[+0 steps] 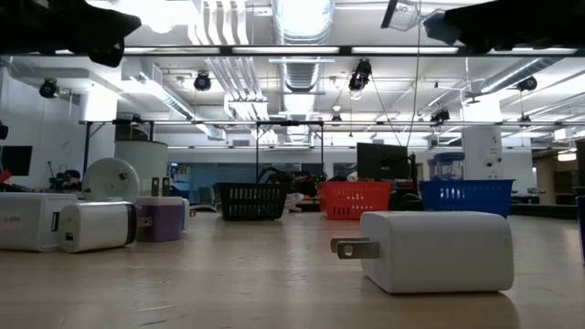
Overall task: Pick & Place Office items
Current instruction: Put the light blue hourglass into the blue bin
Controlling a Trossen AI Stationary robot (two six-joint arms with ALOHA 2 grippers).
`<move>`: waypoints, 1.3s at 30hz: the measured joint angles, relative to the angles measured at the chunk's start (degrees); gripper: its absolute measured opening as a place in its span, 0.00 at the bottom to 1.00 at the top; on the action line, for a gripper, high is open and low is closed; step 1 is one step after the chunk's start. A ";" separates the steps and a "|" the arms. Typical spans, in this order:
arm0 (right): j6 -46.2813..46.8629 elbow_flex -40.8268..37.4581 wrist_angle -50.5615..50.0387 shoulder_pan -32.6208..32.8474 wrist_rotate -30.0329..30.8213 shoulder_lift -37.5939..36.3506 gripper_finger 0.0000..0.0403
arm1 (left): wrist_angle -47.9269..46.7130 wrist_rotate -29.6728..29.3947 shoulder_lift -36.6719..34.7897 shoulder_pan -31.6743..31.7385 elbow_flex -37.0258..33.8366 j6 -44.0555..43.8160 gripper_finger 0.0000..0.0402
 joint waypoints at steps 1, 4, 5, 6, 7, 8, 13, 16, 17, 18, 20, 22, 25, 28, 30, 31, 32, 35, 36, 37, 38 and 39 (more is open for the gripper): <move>-0.02 -0.33 0.16 0.00 0.80 -0.93 0.48 | -0.01 -0.49 -0.29 0.00 0.00 -0.07 0.03; -0.84 -1.01 0.21 -0.04 1.57 -3.18 0.48 | 0.08 -0.90 -1.00 0.00 -0.04 -0.49 0.03; -1.19 -1.14 -0.40 -0.12 1.72 -3.76 0.48 | 0.08 -0.89 -1.16 0.00 -0.04 -0.48 0.03; -1.43 -1.14 -1.30 -0.29 1.89 -4.32 0.48 | 0.05 -0.89 -1.21 0.00 -0.04 -0.48 0.02; -1.77 -1.09 -3.05 -0.52 2.21 -5.04 0.48 | 0.05 -0.91 -1.21 0.00 -0.04 -0.42 0.02; -1.86 -0.82 -5.60 -0.80 2.44 -5.69 0.48 | 0.03 -0.92 -1.21 0.00 -0.04 -0.07 0.02; -1.70 0.63 -15.28 -1.66 1.35 -7.91 0.48 | 0.03 -0.93 -1.19 0.00 -0.06 0.84 0.02; -2.21 0.41 -15.98 -1.64 0.69 -9.01 0.48 | 0.05 -0.93 -1.19 0.00 -0.08 0.86 0.03; -2.70 0.11 -15.95 -1.64 0.64 -9.43 0.48 | 0.03 -0.93 -1.19 0.00 -0.08 1.06 0.04; -3.30 -0.19 -15.99 -1.64 0.66 -9.79 0.48 | 0.03 -0.93 -1.19 0.00 -0.08 1.52 0.04; -3.83 -0.86 -16.01 -1.66 0.62 -10.46 0.48 | 0.03 -0.93 -1.19 0.00 -0.08 2.15 0.04; -4.28 -1.40 -16.33 -1.64 0.54 -11.15 0.48 | 0.05 -0.93 -1.19 0.00 -0.08 2.23 0.04; -4.41 -1.68 -16.20 -1.64 0.50 -11.97 0.48 | 0.05 -0.95 -1.19 0.00 -0.08 2.25 0.04; -4.66 -1.98 -16.44 -1.64 0.49 -12.09 0.48 | 0.05 -0.95 -1.16 0.00 -0.08 2.25 0.03; -4.87 -2.08 -17.40 -1.64 0.48 -11.94 0.48 | 0.05 -0.95 -1.16 0.00 -0.09 2.25 0.03; -4.93 -2.08 -17.76 -1.64 0.48 -11.94 0.48 | 0.05 -0.95 -1.16 0.00 -0.09 2.25 0.03; -4.98 -2.12 -17.95 -1.64 0.48 -11.94 0.48 | 0.05 -0.95 -1.16 0.00 -0.10 2.25 0.03; -5.15 -2.29 -18.18 -1.64 0.50 -11.97 0.48 | 0.05 -0.95 -1.16 0.00 -0.11 2.25 0.03; -5.16 -2.30 -18.20 -1.64 0.48 -11.94 0.48 | 0.05 -0.95 -1.16 0.00 -0.11 2.25 0.03; -5.16 -2.30 -18.18 -1.64 0.50 -11.93 0.48 | 0.05 -0.95 -1.16 0.00 -0.11 2.25 0.03; -5.16 -2.31 -18.20 -1.64 0.50 -11.93 0.48 | 0.05 -0.95 -1.16 0.00 -0.11 2.26 0.03; -5.16 -2.34 -18.23 -1.64 0.50 -11.94 0.48 | 0.05 -0.95 -1.16 0.00 -0.11 2.34 0.03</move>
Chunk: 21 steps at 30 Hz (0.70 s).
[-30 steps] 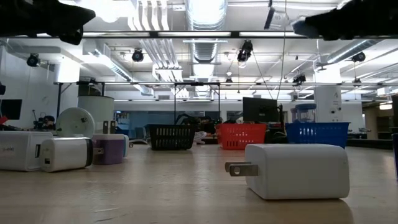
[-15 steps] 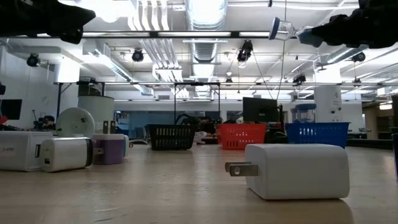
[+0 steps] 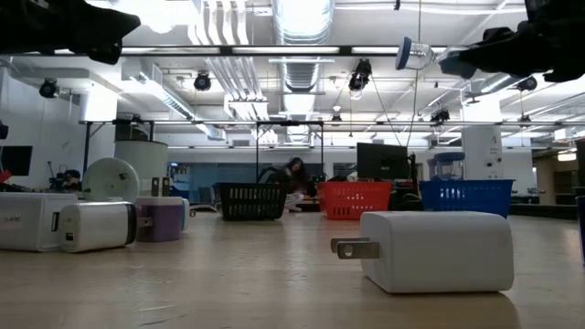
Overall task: Pick & Place Office items
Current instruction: Put the light blue hourglass into the blue bin
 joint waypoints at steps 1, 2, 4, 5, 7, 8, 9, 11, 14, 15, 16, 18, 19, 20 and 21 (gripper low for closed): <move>0.00 0.00 -0.08 0.00 0.00 0.02 0.48 | 0.00 0.00 0.00 0.00 0.00 0.17 0.03; 0.00 -0.02 -0.12 0.00 0.00 0.02 0.48 | 0.00 0.00 0.00 0.00 0.00 0.41 0.03; 0.00 -0.04 -0.10 0.00 0.08 0.02 0.48 | 0.00 0.00 0.00 0.00 0.00 0.63 0.03; 0.00 -0.04 -0.10 0.00 0.09 0.02 0.48 | 0.00 0.00 0.00 0.00 0.00 0.63 0.03; 0.00 -0.04 -0.10 0.00 0.09 0.02 0.48 | 0.00 0.00 0.00 0.00 0.00 0.66 0.03; 0.00 -0.04 -0.10 0.00 0.11 0.02 0.48 | 0.00 0.00 0.00 0.00 0.00 0.66 0.03; 0.01 -0.04 -0.07 0.00 0.11 0.02 0.48 | 0.00 0.00 0.00 0.00 0.00 0.66 0.03; 0.00 -0.04 -0.07 0.00 0.11 0.02 0.48 | 0.00 0.00 0.00 0.00 0.00 0.68 0.03; 0.00 -0.04 -0.07 0.00 0.13 0.02 0.48 | 0.00 0.00 0.00 0.00 0.00 0.68 0.03; 0.00 -0.04 -0.07 0.00 0.13 0.02 0.48 | 0.00 0.00 0.00 0.00 0.00 0.70 0.03; 0.02 -0.04 -0.07 0.00 0.13 0.02 0.48 | 0.00 0.00 0.00 0.00 0.00 0.70 0.03; 0.01 -0.04 -0.07 0.00 0.13 0.02 0.48 | 0.00 0.00 0.01 0.00 0.00 0.70 0.03; 0.02 -0.04 -0.07 0.00 0.13 0.02 0.48 | 0.00 0.00 0.00 0.00 0.00 0.72 0.03; 0.01 -0.04 -0.07 0.00 0.13 0.02 0.48 | 0.00 0.00 0.00 0.00 0.00 0.70 0.03; 0.02 -0.04 -0.07 0.00 0.13 0.02 0.48 | 0.00 0.00 0.00 0.00 0.00 0.72 0.03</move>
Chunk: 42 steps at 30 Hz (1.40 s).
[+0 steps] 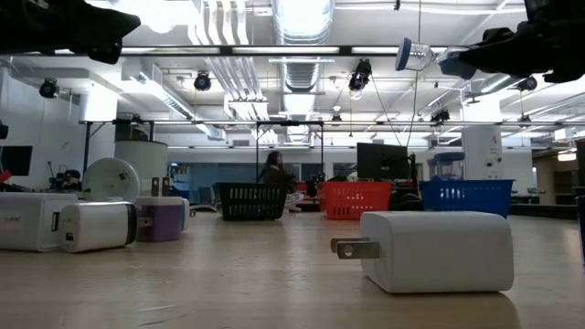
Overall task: Pick & Place Office items
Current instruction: Put the light blue hourglass into the blue bin
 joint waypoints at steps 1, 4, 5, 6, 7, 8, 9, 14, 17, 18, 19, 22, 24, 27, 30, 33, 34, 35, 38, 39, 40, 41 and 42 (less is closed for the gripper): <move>0.00 0.00 0.00 0.00 0.00 0.00 0.48 | 0.00 0.00 0.02 0.00 0.00 0.00 0.03; 0.05 0.00 0.01 0.00 0.00 0.00 0.48 | 0.00 0.00 0.02 0.00 0.00 0.00 0.03; 0.12 0.00 0.02 0.00 0.00 0.00 0.48 | 0.00 0.00 0.02 0.00 0.00 0.00 0.03; 0.20 0.00 0.02 0.02 0.00 0.00 0.48 | 0.00 0.00 0.02 0.00 0.00 0.00 0.03; 0.21 0.00 0.02 0.01 0.00 0.00 0.48 | 0.00 0.00 0.02 0.00 0.00 0.00 0.03; 0.22 0.00 0.02 0.01 0.00 0.00 0.48 | 0.00 0.00 0.02 0.00 0.00 0.00 0.03; 0.22 0.00 0.02 0.02 0.00 0.00 0.48 | 0.00 0.00 0.02 0.00 0.00 0.00 0.03; 0.54 0.00 0.09 0.02 0.05 0.00 0.48 | 0.00 0.00 0.02 0.00 0.00 0.00 0.03; 3.38 0.05 2.42 0.04 1.92 0.14 0.48 | 0.00 0.00 0.02 -0.02 0.00 0.00 0.03; 4.58 0.73 2.58 0.04 2.87 0.40 0.48 | 0.00 0.00 0.02 -0.01 0.00 0.00 0.03; 5.82 1.98 2.77 0.04 3.92 0.88 0.48 | 0.00 0.00 0.02 -0.02 0.00 0.00 0.03; 8.12 6.29 1.38 0.04 7.56 2.94 0.48 | 0.02 0.00 0.02 -0.02 0.00 0.00 0.03; 8.44 9.52 -1.44 0.04 10.98 5.30 0.48 | 0.05 0.00 0.02 -0.02 -0.13 0.00 0.03; 11.83 16.26 -9.58 0.04 18.06 9.79 0.48 | 0.28 0.00 0.02 -0.02 -0.61 0.01 0.03; 17.17 24.75 -19.54 -0.02 23.57 14.75 0.48 | 0.34 0.00 0.02 -0.02 -0.76 0.02 0.03; 20.72 32.78 -29.39 0.00 24.26 20.11 0.48 | 0.42 0.02 0.02 -0.02 -0.76 0.02 0.03; 21.55 35.29 -32.32 0.00 24.21 21.90 0.48 | 0.44 0.02 0.02 -0.02 -0.76 0.02 0.03; 22.27 37.79 -35.57 0.02 24.16 23.70 0.48 | 0.44 0.00 0.02 -0.02 -0.76 0.02 0.03; 24.67 45.25 -44.88 0.00 24.15 28.21 0.48 | 0.44 0.01 0.02 -0.02 -0.76 0.02 0.03; 26.02 47.69 -49.12 0.00 24.13 29.46 0.48 | 0.44 0.02 0.02 -0.02 -0.76 0.02 0.03; 27.62 50.04 -52.99 0.00 24.15 30.93 0.48 | 0.46 0.02 0.02 -0.02 -0.76 0.02 0.03; 29.34 52.42 -56.40 -0.05 24.14 32.17 0.48 | 0.46 0.02 0.02 -0.02 -0.76 0.02 0.03; 31.24 54.71 -59.93 -0.18 24.11 33.33 0.48 | 0.46 0.02 0.02 -0.02 -0.76 0.02 0.03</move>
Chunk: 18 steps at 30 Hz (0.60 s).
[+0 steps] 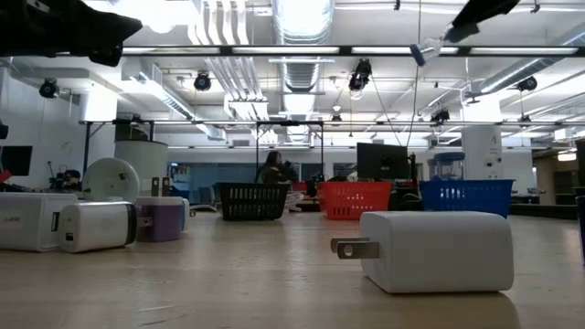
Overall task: Pick & Place Office items
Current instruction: Put the light blue hourglass into the blue bin
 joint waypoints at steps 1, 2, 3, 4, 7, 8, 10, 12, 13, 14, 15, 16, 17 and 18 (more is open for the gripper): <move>1.89 1.94 -3.65 -0.20 -0.02 1.13 0.48 | 0.07 0.00 0.00 0.00 0.00 -0.02 0.03; 4.04 3.92 -7.64 -0.42 -0.17 2.26 0.48 | 0.13 -0.01 0.00 0.00 0.00 -0.02 0.03; 6.21 5.70 -11.37 -0.66 -0.36 3.22 0.48 | 0.15 0.00 0.00 0.00 0.00 -0.02 0.03; 8.23 7.38 -14.68 -1.00 -0.73 4.07 0.48 | 0.15 0.00 0.00 0.00 0.00 -0.02 0.03; 12.83 10.74 -22.75 -2.04 -1.21 6.10 0.48 | 0.16 0.00 0.00 0.00 0.00 -0.03 0.03; 13.76 11.42 -24.22 -2.31 -1.61 6.72 0.48 | 0.17 0.00 0.00 0.00 0.00 -0.04 0.03; 14.39 12.07 -25.32 -3.05 -3.99 7.79 0.48 | 0.17 0.00 0.00 0.00 0.00 -0.04 0.03; 14.04 12.04 -25.11 -3.89 -7.05 8.70 0.48 | 0.17 0.00 0.00 0.00 0.00 -0.04 0.03; 14.00 11.79 -24.79 -4.50 -8.45 9.29 0.48 | 0.19 0.00 0.00 0.00 0.00 -0.04 0.03; 13.98 11.40 -24.91 -5.14 -9.68 9.88 0.48 | 0.17 0.00 0.00 0.00 0.00 -0.04 0.03; 13.67 11.03 -25.05 -5.92 -10.84 10.48 0.48 | 0.19 0.00 0.00 0.00 0.00 -0.04 0.03; 12.91 10.62 -25.02 -6.85 -12.08 11.20 0.48 | 0.19 0.00 0.00 0.00 0.00 -0.04 0.03; 12.11 10.23 -25.00 -7.81 -13.36 11.99 0.48 | 0.18 0.00 0.00 0.00 0.00 -0.04 0.03; 11.32 9.92 -25.05 -8.77 -14.67 12.89 0.48 | 0.19 0.00 0.00 0.00 0.00 -0.04 0.03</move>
